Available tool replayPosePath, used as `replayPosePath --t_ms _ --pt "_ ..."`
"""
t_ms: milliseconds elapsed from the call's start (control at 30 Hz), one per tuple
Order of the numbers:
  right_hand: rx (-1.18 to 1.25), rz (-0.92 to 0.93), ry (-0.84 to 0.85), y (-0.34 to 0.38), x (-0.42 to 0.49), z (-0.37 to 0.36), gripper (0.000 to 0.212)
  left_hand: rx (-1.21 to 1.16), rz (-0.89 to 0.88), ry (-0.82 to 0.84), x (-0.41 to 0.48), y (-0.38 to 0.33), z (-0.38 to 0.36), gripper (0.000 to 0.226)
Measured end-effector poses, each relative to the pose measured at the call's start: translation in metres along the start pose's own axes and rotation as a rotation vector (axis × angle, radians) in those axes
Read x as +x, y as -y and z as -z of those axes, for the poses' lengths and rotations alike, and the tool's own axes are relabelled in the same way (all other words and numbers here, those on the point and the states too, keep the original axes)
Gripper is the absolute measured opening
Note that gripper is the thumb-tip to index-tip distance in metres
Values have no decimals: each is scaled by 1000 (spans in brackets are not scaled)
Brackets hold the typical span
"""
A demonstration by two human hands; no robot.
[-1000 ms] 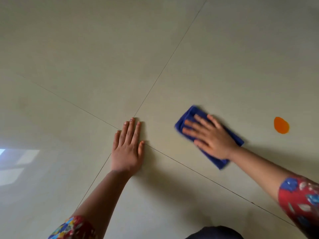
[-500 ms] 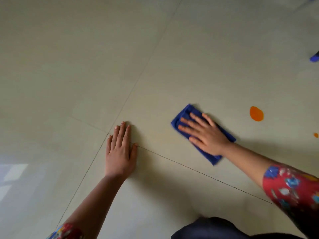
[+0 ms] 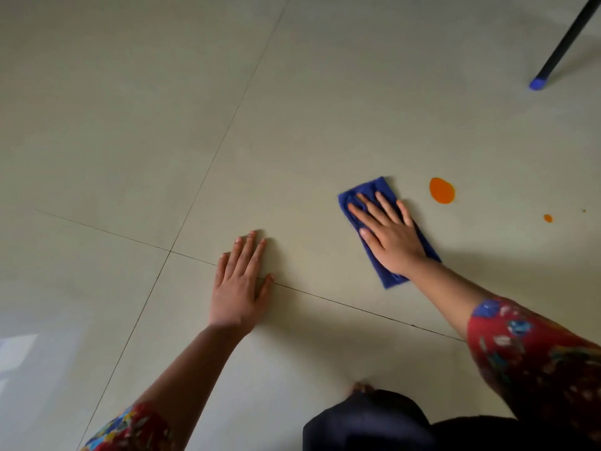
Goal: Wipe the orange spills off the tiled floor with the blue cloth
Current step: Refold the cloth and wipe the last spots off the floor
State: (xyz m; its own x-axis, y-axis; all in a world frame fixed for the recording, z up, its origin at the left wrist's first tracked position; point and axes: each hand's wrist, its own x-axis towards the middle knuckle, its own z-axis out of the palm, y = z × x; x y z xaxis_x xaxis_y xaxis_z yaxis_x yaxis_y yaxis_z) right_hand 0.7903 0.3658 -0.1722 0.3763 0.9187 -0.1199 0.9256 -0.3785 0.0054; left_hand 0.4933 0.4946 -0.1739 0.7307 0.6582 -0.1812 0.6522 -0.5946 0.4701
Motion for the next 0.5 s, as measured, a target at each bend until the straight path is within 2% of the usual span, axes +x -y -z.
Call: replayPosePath --t_ms 67,100,233,267,367,433,500 --pt "53 -152 -13 27 9 -1 57 -24 23 -10 0 -8 0 61" --pt "69 -131 0 44 3 -4 57 -38 37 -13 -1 -12 1 62" --pt "166 258 1 83 -58 -10 60 -123 94 -47 4 -27 5 57" --pt "269 247 -16 85 -73 -10 62 -148 97 -56 5 -30 6 54" --pt "529 -73 -195 92 -110 -8 48 -202 89 -88 4 -40 4 44" --pt "446 -177 -262 97 -127 -5 30 -226 75 -109 -2 -48 1 39" --pt "396 -143 -274 98 -132 -4 14 -252 58 -121 -9 -57 -2 36"
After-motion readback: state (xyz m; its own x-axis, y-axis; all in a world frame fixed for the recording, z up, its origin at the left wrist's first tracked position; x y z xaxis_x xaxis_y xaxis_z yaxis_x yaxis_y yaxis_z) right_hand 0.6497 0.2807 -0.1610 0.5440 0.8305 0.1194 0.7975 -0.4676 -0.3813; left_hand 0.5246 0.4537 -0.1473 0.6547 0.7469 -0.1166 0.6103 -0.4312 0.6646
